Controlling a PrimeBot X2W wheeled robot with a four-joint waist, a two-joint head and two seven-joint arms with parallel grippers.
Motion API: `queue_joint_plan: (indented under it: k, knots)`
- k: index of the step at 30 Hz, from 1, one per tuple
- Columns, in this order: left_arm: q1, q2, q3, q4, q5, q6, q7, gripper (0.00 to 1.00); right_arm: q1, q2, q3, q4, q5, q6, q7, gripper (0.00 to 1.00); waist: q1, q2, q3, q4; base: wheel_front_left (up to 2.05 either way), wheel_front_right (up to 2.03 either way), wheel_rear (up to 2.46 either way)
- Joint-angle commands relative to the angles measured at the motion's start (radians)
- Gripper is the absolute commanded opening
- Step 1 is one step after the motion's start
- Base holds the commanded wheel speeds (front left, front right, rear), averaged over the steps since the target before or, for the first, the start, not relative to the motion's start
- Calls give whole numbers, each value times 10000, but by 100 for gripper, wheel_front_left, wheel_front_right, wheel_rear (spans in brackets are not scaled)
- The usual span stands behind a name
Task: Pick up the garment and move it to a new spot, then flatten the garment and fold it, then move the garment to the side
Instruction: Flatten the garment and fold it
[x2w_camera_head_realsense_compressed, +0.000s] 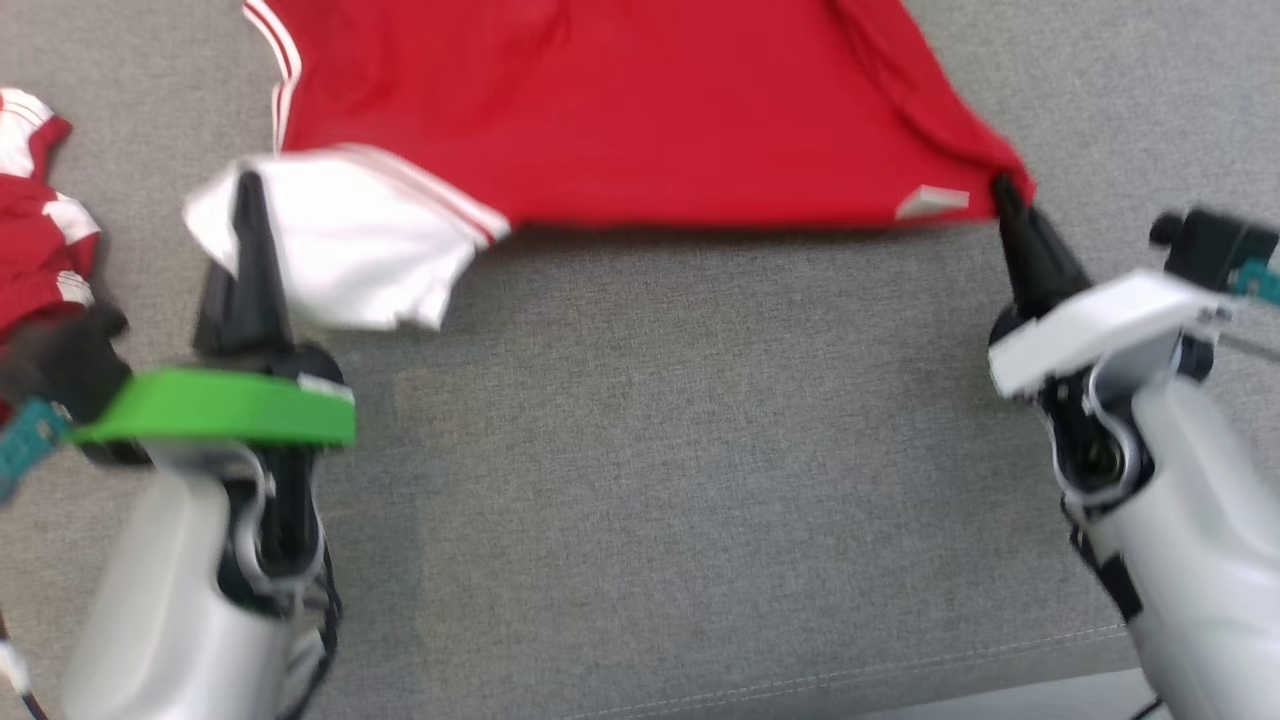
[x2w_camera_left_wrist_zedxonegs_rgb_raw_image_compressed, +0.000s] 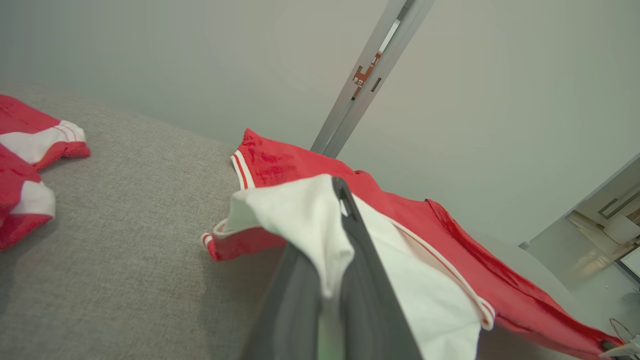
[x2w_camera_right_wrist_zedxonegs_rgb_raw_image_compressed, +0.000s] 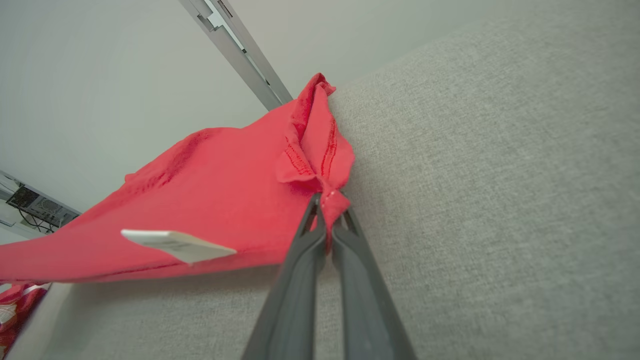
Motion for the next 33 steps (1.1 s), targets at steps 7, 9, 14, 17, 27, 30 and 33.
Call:
queue_joint_plan:
  k: [7,9,14,17,27,30,33]
  knots:
    - [2779,-420,-34,-381,158,121,-43,0,2503,179,-654,-806,-62,-17,-93,0,0,0,-1025,178,0,0,0]
    - [3295,-507,-110,-439,229,104,-43,0,3060,264,-880,-1041,-144,-17,-70,0,0,0,-1227,237,0,0,0]
    - [4258,-732,-401,-659,469,133,-42,0,4291,404,-1480,-1647,-606,-17,123,0,0,0,-1589,400,0,0,0]
    - [4657,-767,-515,-883,496,200,-5,0,4914,525,-1951,-2039,-964,-17,325,0,0,0,-1722,475,0,0,0]
    - [4890,-763,-827,-1080,457,121,153,0,5949,1377,-2959,-3192,-1515,-16,1171,0,0,0,-1826,573,0,0,0]
    - [4563,-704,-912,-935,560,27,216,0,5737,1511,-3059,-3319,-1605,-16,1381,0,0,0,-1834,539,0,0,0]
    - [4291,-633,-1070,-808,650,-81,372,0,5487,1617,-3033,-3412,-1721,-16,1580,0,0,0,-1832,515,0,0,0]
